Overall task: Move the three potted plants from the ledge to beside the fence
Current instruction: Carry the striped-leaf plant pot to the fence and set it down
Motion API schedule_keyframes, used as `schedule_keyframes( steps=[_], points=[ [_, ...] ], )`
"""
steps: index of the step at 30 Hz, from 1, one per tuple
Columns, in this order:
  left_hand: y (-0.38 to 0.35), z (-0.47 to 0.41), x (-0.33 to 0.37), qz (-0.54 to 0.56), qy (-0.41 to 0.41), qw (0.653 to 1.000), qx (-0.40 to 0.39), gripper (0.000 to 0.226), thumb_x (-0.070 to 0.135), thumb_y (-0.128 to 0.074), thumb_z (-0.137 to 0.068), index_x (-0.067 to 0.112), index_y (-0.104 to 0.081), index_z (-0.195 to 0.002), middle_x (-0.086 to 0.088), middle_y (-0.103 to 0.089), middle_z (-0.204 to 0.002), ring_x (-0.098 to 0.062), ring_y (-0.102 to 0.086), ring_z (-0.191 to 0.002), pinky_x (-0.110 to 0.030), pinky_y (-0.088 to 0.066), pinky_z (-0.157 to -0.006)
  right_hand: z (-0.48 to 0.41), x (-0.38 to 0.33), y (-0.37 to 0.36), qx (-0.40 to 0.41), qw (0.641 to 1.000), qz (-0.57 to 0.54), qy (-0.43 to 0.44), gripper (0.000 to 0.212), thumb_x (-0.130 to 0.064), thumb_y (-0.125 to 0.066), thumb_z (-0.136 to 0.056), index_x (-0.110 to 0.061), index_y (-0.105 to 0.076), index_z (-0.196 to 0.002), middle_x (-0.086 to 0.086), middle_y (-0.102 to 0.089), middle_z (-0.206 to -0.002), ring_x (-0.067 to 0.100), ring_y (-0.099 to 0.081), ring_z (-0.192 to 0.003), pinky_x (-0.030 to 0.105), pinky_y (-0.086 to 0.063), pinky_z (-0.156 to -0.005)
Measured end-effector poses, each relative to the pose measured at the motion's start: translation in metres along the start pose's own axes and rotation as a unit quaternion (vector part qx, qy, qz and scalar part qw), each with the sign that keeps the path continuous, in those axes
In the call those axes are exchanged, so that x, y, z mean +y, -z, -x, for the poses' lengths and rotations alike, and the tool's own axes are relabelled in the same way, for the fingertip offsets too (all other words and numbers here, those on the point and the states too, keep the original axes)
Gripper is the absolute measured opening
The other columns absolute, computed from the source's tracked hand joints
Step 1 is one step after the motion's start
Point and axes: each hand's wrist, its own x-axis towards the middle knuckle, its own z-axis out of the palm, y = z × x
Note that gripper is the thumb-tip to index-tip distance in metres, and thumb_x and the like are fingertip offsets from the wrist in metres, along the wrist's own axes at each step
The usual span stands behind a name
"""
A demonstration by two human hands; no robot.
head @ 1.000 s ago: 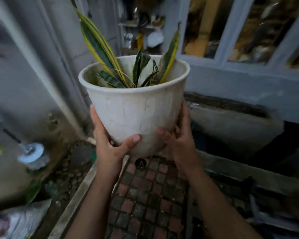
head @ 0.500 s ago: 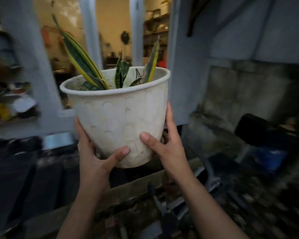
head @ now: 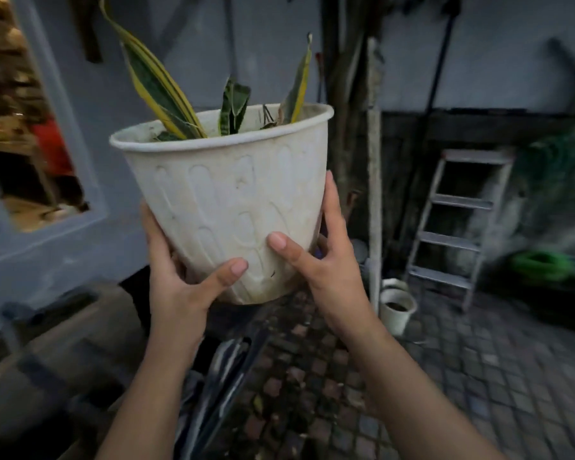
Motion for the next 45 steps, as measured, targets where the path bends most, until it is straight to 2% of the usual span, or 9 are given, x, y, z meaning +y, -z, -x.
schedule_keyframes(
  steps=[4,8,10,14,19,23,30,39,45],
  points=[
    [-0.088,-0.023,-0.026,0.062,0.012,0.995,-0.075,0.134,0.052,-0.100,-0.057,0.039,-0.022,-0.165,0.004,-0.048,-0.163,-0.016,-0.057,-0.142,-0.047,-0.058,-0.106,-0.018,-0.003,0.082,0.065,0.997,0.045,0.009,0.116,-0.060,-0.089,-0.068,-0.056,-0.017,-0.160,-0.015,-0.033,-0.165,0.017,-0.041,-0.151,0.052,-0.041,-0.120],
    [-0.167,-0.037,-0.052,0.117,0.022,0.984,-0.136,0.125,0.031,-0.094,-0.064,0.040,-0.021,-0.165,0.002,-0.045,-0.165,-0.019,-0.053,-0.146,-0.056,-0.052,-0.113,-0.031,-0.004,0.147,0.121,0.990,0.079,0.013,0.118,-0.067,-0.088,-0.063,-0.061,-0.017,-0.157,-0.014,-0.034,-0.165,0.023,-0.042,-0.150,0.055,-0.044,-0.117],
    [-0.205,-0.045,-0.068,0.143,0.024,0.976,-0.165,0.119,0.027,-0.091,-0.065,0.039,-0.025,-0.164,0.003,-0.049,-0.162,-0.018,-0.055,-0.144,-0.053,-0.053,-0.112,-0.039,0.000,0.175,0.153,0.983,0.099,0.017,0.118,-0.067,-0.088,-0.063,-0.061,-0.017,-0.157,-0.014,-0.035,-0.164,0.023,-0.043,-0.150,0.057,-0.044,-0.116],
    [-0.275,-0.065,-0.106,0.188,0.032,0.959,-0.209,0.117,0.029,-0.091,-0.064,0.034,-0.030,-0.163,0.004,-0.052,-0.159,-0.017,-0.058,-0.141,-0.041,-0.056,-0.109,-0.060,0.015,0.228,0.210,0.968,0.138,0.025,0.118,-0.067,-0.090,-0.062,-0.062,-0.020,-0.156,-0.015,-0.035,-0.164,0.024,-0.046,-0.148,0.057,-0.048,-0.113],
    [-0.360,-0.103,-0.159,0.230,0.043,0.937,-0.259,0.119,0.045,-0.097,-0.062,0.046,-0.031,-0.161,0.010,-0.049,-0.161,-0.016,-0.054,-0.145,-0.043,-0.057,-0.107,-0.108,0.038,0.294,0.269,0.948,0.168,0.021,0.117,-0.064,-0.092,-0.060,-0.062,-0.024,-0.156,-0.013,-0.035,-0.165,0.026,-0.046,-0.148,0.058,-0.049,-0.112],
    [-0.431,-0.127,-0.195,0.262,0.084,0.913,-0.300,0.122,0.048,-0.098,-0.059,0.051,-0.030,-0.160,0.020,-0.052,-0.157,-0.005,-0.058,-0.138,-0.027,-0.061,-0.096,-0.141,0.055,0.350,0.296,0.939,0.172,0.024,0.108,-0.043,-0.092,-0.072,-0.056,-0.028,-0.157,-0.015,-0.041,-0.162,0.022,-0.055,-0.142,0.053,-0.056,-0.105],
    [-0.550,-0.139,-0.255,0.269,0.116,0.880,-0.375,0.125,0.034,-0.093,-0.060,0.054,-0.022,-0.162,0.014,-0.042,-0.166,-0.018,-0.051,-0.147,-0.059,-0.055,-0.107,-0.169,0.094,0.449,0.363,0.916,0.167,0.030,0.098,-0.024,-0.089,-0.078,-0.056,-0.035,-0.154,-0.025,-0.059,-0.145,0.011,-0.068,-0.124,0.033,-0.064,-0.086],
    [-0.717,-0.143,-0.349,0.265,0.128,0.873,-0.389,0.125,0.030,-0.091,-0.059,0.052,-0.023,-0.162,0.017,-0.042,-0.165,-0.010,-0.050,-0.147,-0.055,-0.054,-0.110,-0.223,0.172,0.625,0.367,0.918,0.150,0.007,0.100,-0.028,-0.090,-0.073,-0.057,-0.035,-0.152,-0.026,-0.061,-0.141,0.010,-0.065,-0.128,0.035,-0.064,-0.085],
    [-0.825,-0.162,-0.429,0.243,0.137,0.895,-0.348,0.123,0.024,-0.091,-0.064,0.050,-0.023,-0.163,0.011,-0.042,-0.166,-0.017,-0.051,-0.147,-0.051,-0.058,-0.104,-0.289,0.233,0.757,0.320,0.933,0.161,-0.034,0.106,-0.026,-0.089,-0.074,-0.046,-0.028,-0.158,-0.025,-0.052,-0.150,0.002,-0.060,-0.130,0.023,-0.061,-0.088]
  ],
)
